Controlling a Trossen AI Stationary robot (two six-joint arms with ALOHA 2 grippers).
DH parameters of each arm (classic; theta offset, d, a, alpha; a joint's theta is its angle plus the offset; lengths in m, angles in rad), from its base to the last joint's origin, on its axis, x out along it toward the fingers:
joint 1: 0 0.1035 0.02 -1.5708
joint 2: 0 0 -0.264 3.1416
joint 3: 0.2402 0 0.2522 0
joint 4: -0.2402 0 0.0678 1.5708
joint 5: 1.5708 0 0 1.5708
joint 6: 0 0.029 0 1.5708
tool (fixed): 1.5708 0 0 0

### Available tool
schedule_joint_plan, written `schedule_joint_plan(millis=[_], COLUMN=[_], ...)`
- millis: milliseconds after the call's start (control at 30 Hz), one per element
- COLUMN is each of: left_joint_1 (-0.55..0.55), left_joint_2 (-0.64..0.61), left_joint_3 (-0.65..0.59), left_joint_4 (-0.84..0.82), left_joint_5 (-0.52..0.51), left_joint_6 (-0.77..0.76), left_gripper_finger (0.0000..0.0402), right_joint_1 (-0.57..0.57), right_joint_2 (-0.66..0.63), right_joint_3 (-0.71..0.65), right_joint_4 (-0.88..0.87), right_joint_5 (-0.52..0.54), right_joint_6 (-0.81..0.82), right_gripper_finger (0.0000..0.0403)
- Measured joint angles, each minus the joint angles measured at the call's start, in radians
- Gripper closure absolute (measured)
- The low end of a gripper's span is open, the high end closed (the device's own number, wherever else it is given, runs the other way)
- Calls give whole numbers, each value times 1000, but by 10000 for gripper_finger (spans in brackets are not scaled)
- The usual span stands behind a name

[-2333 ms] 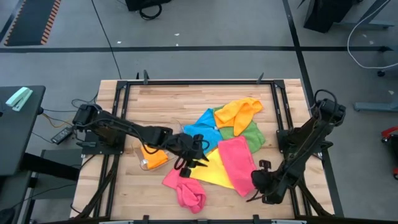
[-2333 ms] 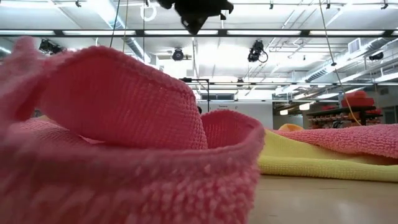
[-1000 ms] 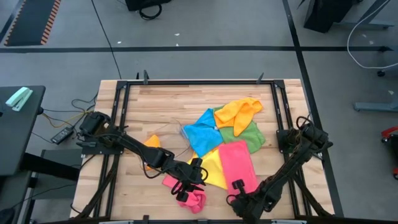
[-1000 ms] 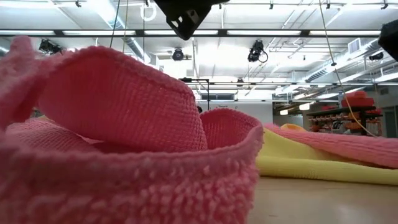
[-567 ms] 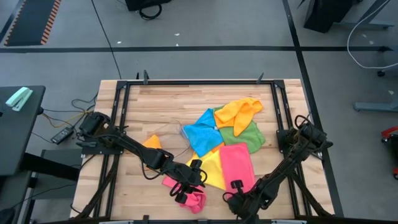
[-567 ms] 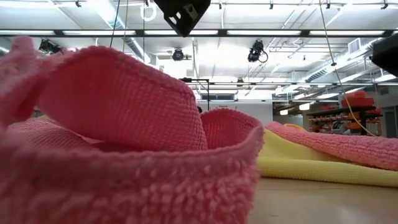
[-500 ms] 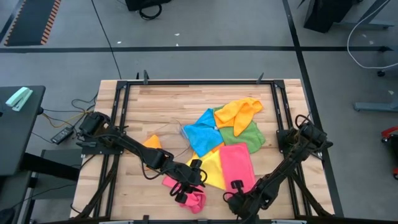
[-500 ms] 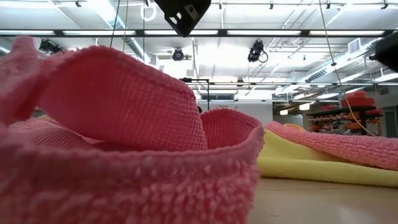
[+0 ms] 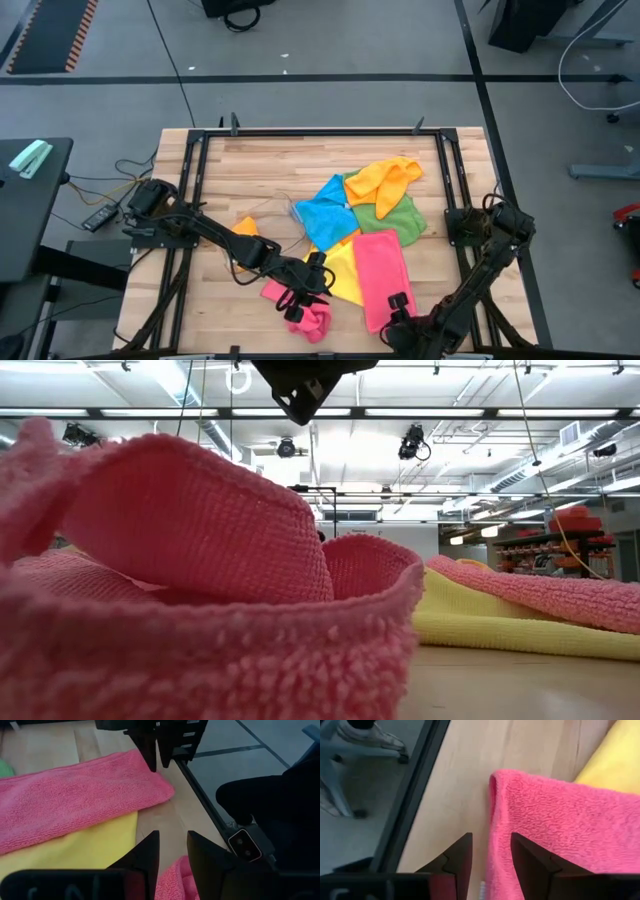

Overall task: Fold microfiber towels
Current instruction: Fold the top pink microfiber cloth

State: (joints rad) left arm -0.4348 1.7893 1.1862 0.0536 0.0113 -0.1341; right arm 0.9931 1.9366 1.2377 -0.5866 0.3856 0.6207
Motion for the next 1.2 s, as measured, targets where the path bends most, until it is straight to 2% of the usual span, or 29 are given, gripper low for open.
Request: schedule_joint_plan(millis=[133,300,433,533,733,1033,1200], left_joint_1=[0,0,0,0,0,0,0], left_joint_2=[0,0,0,0,0,0,0], left_joint_3=[0,0,0,0,0,0,0], left_joint_4=[0,-1,-4,-4,-5,-3,-1], left_joint_5=[0,0,0,0,0,0,0], left_joint_6=[0,-11,-12,-12,-12,-12,-12], left_gripper_finger=[294,294,294,294,294,294,294], right_joint_1=[12,11,11,11,7,-10,-18], right_joint_2=[30,74,77,77,76,7,-34], right_joint_3=[0,-1,0,0,0,-2,-2], right_joint_4=[-12,-14,-21,-30,-31,97,198], right_joint_5=[49,63,64,57,5,-240,-324], right_joint_6=[-25,-44,-44,-45,-46,-27,-15], right_gripper_finger=[260,262,277,305,389,397,398])
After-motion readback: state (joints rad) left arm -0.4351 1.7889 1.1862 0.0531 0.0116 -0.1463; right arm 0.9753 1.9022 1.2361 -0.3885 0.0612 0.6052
